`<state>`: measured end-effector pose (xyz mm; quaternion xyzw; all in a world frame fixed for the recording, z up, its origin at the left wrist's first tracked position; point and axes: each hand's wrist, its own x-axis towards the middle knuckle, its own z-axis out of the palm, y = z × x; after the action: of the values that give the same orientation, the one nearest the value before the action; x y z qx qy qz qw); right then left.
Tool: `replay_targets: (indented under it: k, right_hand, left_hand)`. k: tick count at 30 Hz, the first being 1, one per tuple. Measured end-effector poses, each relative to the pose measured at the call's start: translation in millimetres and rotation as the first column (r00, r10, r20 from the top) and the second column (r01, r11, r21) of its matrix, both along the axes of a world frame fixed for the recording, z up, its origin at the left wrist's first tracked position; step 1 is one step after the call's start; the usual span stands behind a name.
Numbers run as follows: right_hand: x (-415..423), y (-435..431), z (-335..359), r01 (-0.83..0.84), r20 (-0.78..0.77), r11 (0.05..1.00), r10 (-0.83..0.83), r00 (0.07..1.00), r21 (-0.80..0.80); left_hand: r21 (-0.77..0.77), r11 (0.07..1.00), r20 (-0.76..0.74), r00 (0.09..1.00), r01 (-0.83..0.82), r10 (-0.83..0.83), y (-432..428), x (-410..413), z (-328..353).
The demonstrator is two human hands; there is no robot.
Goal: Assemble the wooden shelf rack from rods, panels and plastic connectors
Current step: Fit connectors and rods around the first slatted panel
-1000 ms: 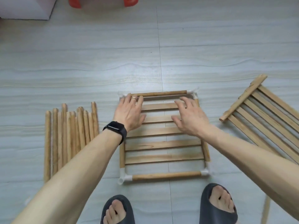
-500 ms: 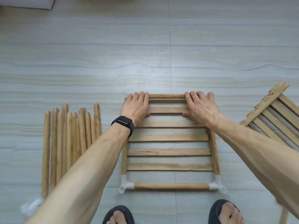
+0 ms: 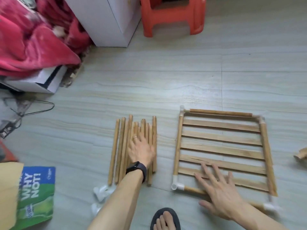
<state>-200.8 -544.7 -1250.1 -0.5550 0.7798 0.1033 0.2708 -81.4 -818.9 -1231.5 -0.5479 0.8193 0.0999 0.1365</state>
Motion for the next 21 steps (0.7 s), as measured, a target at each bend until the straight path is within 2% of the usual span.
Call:
replay_targets:
  k: [2, 5, 8, 10, 12, 14, 15, 16, 18, 20, 21]
  right_hand:
    - [3.9, 5.0, -8.2, -0.019, 0.043, 0.990, 0.013, 0.999, 0.139]
    - [-4.1, 2.9, -4.6, -0.081, 0.032, 0.978, 0.076, 0.997, 0.192]
    - [-13.3, -5.7, -1.8, -0.098, 0.052, 0.966, 0.088, 0.995, 0.240]
    - [-16.3, -10.9, 0.3, -0.100, 0.059, 0.959, 0.088, 0.994, 0.263]
    - [-17.9, -15.8, 4.9, -0.072, 0.090, 0.958, 0.048, 0.995, 0.279]
    - [-19.7, -23.3, 15.9, 0.038, 0.177, 0.969, -0.083, 0.981, 0.246]
    - [-21.9, -28.7, 25.1, 0.163, 0.268, 0.968, -0.211, 0.940, 0.191]
    - [-25.0, -34.4, 35.9, 0.342, 0.386, 0.932, -0.362, 0.848, 0.123]
    - [-33.4, -45.2, 64.5, 0.685, 0.596, 0.729, -0.544, 0.590, -0.013]
    - [-45.6, -54.1, 92.8, 0.853, 0.760, 0.519, -0.528, 0.379, -0.064]
    - [-51.9, -56.7, 106.6, 0.894, 0.814, 0.440, -0.487, 0.316, -0.084]
  left_hand:
    - [0.038, 0.996, 0.091, 0.993, -0.076, 0.073, -6.9, 26.9, -2.6]
    - [0.157, 0.985, 0.142, 0.988, -0.077, 0.055, -10.9, 47.8, -5.0]
    - [0.139, 0.990, 0.140, 0.990, -0.027, 0.007, -10.0, 51.3, -3.5]
    - [0.105, 0.994, 0.071, 0.997, 0.005, -0.012, -9.7, 49.6, 1.8]
    - [0.095, 0.992, -0.063, 0.995, 0.081, -0.075, -7.2, 46.4, 10.0]
    - [0.081, 0.971, -0.201, 0.958, 0.227, -0.207, 1.3, 39.2, 21.8]
    - [0.058, 0.948, -0.259, 0.922, 0.313, -0.289, 8.1, 33.4, 29.0]
    - [0.028, 0.916, -0.305, 0.876, 0.401, -0.375, 16.0, 25.9, 36.4]
    - [-0.044, 0.826, -0.348, 0.766, 0.562, -0.540, 34.0, 7.6, 49.9]
    - [-0.116, 0.720, -0.350, 0.650, 0.684, -0.674, 52.0, -13.7, 59.2]
    - [-0.147, 0.677, -0.360, 0.599, 0.721, -0.715, 60.8, -25.3, 61.6]
